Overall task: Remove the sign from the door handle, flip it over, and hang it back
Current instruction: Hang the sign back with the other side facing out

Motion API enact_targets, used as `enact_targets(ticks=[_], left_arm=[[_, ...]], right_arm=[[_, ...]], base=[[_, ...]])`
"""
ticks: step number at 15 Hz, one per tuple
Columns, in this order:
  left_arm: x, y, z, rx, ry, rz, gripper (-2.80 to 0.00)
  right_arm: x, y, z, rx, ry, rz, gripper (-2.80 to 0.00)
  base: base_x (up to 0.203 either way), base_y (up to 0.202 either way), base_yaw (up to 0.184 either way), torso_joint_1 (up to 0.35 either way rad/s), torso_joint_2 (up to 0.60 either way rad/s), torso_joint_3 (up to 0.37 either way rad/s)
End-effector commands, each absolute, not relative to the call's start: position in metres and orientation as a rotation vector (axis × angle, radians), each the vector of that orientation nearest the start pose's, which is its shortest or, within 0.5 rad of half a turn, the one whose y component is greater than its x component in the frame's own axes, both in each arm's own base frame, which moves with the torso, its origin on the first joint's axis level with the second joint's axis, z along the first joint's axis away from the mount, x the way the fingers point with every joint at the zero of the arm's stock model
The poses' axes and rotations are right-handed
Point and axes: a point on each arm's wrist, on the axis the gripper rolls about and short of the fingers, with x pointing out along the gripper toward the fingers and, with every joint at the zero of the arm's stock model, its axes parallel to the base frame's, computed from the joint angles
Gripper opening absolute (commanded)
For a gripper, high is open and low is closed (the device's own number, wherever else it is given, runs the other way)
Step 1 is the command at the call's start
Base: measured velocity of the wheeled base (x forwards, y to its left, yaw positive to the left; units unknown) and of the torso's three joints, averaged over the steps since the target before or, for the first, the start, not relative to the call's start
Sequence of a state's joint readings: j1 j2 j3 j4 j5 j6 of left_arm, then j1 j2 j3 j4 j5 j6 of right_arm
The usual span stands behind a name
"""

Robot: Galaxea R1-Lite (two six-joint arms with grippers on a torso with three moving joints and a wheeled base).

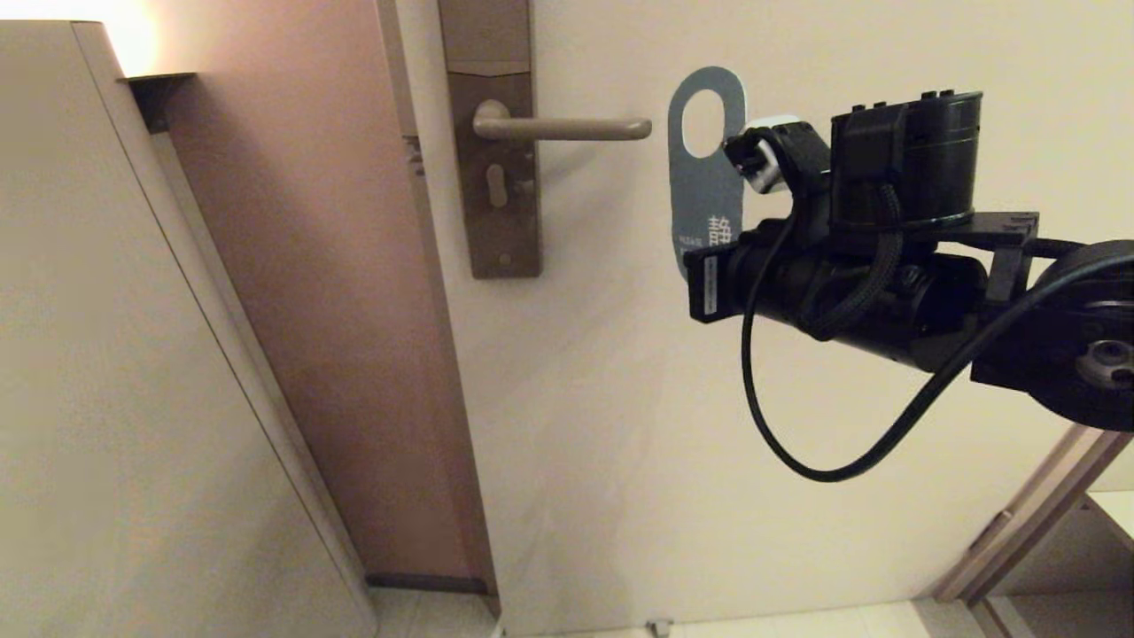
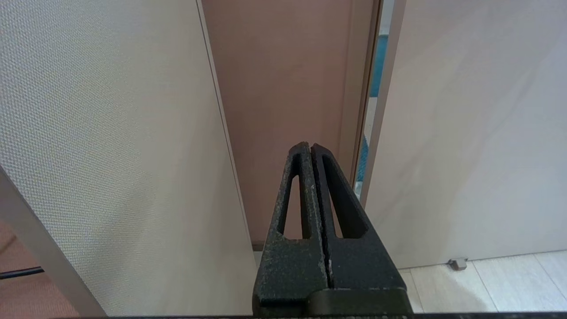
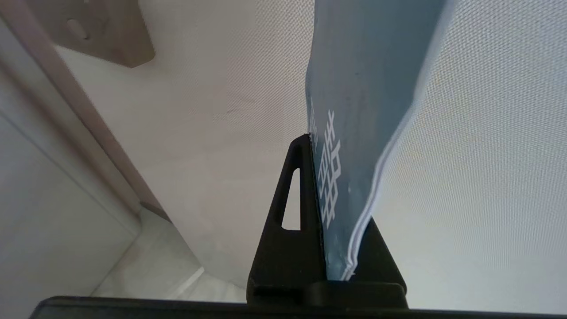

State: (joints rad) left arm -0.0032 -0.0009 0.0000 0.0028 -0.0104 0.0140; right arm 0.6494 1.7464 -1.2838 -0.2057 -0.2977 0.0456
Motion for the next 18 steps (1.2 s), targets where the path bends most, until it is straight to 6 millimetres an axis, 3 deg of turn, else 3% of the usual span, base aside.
enact_targets(ticks=[1, 5, 11, 18], left_arm=[[-0.023, 0.0, 0.075, 0.014, 0.004, -0.014, -2.8], [-0.023, 0.0, 0.075, 0.014, 0.003, -0.014, -2.8], [-0.023, 0.0, 0.075, 0.014, 0.004, -0.014, -2.8], [-0.023, 0.0, 0.075, 0.015, 0.003, -0.014, -2.8]], right_arm=[[0.279, 0.205, 0.255, -0.078, 0.245, 0.338, -2.8], [0.282, 0.21, 0.254, -0.075, 0.233, 0.337, -2.8], [0.289, 0.239, 0.259, -0.067, 0.198, 0.368, -2.8], [0.277, 0.268, 0.258, -0.081, 0.179, 0.343, -2.8]], base=[[0.0, 0.0, 0.0, 0.0, 0.0, 0.0], [0.0, 0.0, 0.0, 0.0, 0.0, 0.0], [0.0, 0.0, 0.0, 0.0, 0.0, 0.0], [0.0, 0.0, 0.0, 0.0, 0.0, 0.0]])
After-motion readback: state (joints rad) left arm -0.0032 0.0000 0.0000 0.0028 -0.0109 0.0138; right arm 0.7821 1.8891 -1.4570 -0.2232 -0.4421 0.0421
